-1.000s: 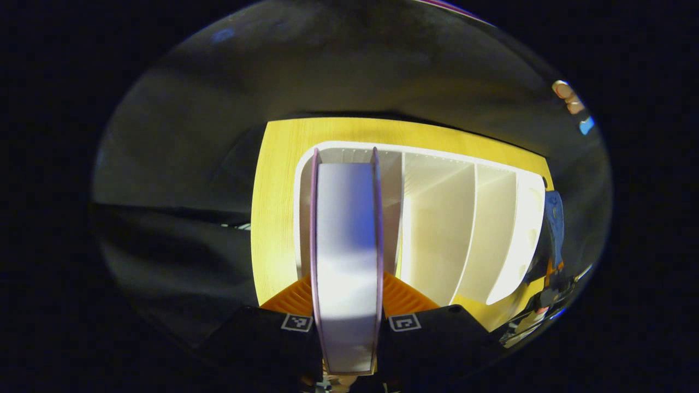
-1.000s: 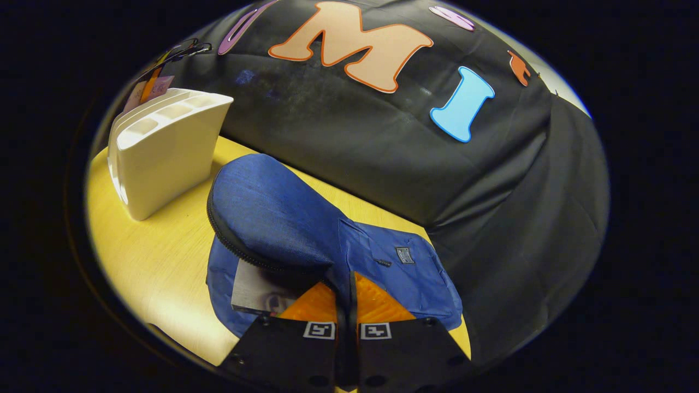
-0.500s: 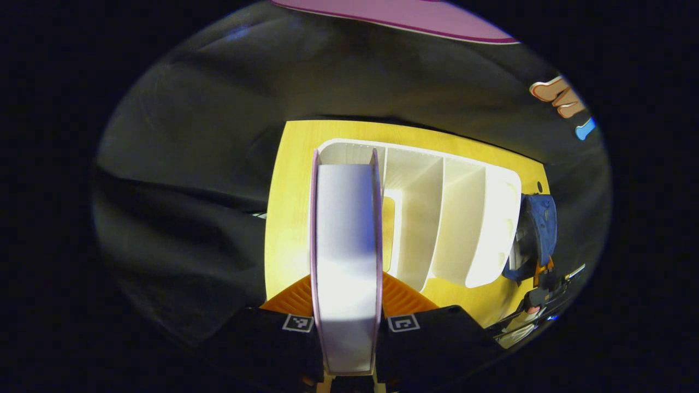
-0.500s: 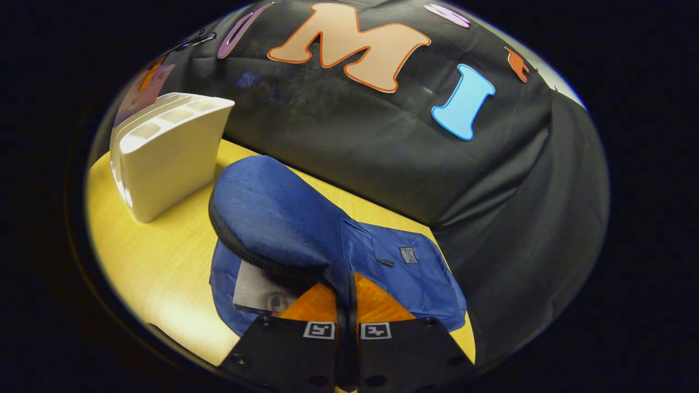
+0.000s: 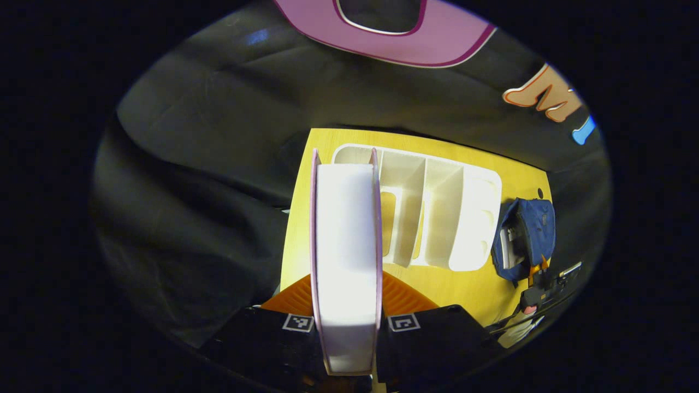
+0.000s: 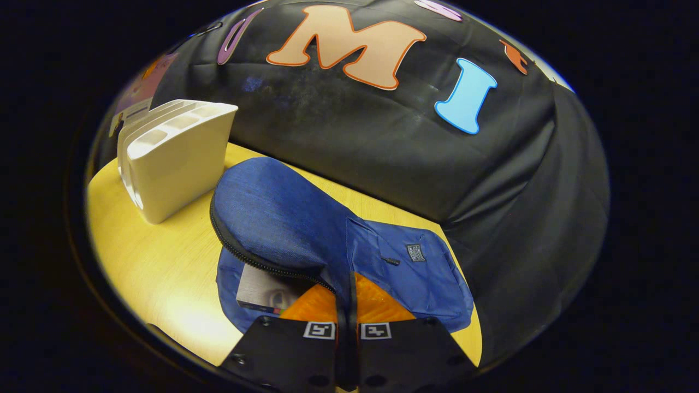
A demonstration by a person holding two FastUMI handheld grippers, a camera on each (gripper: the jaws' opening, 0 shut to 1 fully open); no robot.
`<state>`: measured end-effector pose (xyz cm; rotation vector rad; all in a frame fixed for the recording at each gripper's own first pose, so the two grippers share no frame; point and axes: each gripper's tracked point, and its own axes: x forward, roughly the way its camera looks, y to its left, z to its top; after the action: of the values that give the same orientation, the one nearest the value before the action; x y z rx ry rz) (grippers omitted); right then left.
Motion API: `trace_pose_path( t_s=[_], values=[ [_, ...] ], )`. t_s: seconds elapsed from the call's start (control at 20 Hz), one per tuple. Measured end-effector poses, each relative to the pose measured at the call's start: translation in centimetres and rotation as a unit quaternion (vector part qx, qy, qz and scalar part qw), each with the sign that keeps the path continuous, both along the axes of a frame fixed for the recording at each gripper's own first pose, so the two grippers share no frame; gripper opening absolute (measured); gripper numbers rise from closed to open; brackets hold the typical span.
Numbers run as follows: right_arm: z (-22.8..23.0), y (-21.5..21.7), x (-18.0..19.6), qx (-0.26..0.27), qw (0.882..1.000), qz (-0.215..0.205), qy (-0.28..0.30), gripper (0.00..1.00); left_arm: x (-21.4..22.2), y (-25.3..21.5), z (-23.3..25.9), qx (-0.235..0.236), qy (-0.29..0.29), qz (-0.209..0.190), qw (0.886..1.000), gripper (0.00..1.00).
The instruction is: Open the schoolbag, grab two books from the bookshelf and put them into the schoolbag.
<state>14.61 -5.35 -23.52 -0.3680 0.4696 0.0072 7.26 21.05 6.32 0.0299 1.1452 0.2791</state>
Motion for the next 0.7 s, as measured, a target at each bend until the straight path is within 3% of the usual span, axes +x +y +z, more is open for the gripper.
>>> trace_pose_path(
  t_s=[0.1, 0.15, 0.4, 0.7],
  values=[
    [0.1, -0.1, 0.0, 0.004, 1.0, 0.002, 0.001, 0.05, -1.2, -1.6, 1.7, -0.003, -0.016, 0.0, 1.0, 0.35],
    [0.1, -0.3, -0.1, 0.011, 1.0, 0.001, 0.002, 0.03, -1.6, -2.8, 2.4, -0.009, -0.024, -0.002, 1.0, 0.35],
    [0.8, -0.7, 0.1, 0.056, 0.998, -0.013, -0.001, 0.05, -3.6, -9.2, 3.8, -0.067, -0.057, -0.02, 0.996, 0.34],
    [1.9, -1.5, 0.0, 0.083, 0.996, -0.025, -0.014, 0.05, -2.6, -17.0, 4.4, -0.109, -0.085, -0.07, 0.988, 0.35]
  ],
)
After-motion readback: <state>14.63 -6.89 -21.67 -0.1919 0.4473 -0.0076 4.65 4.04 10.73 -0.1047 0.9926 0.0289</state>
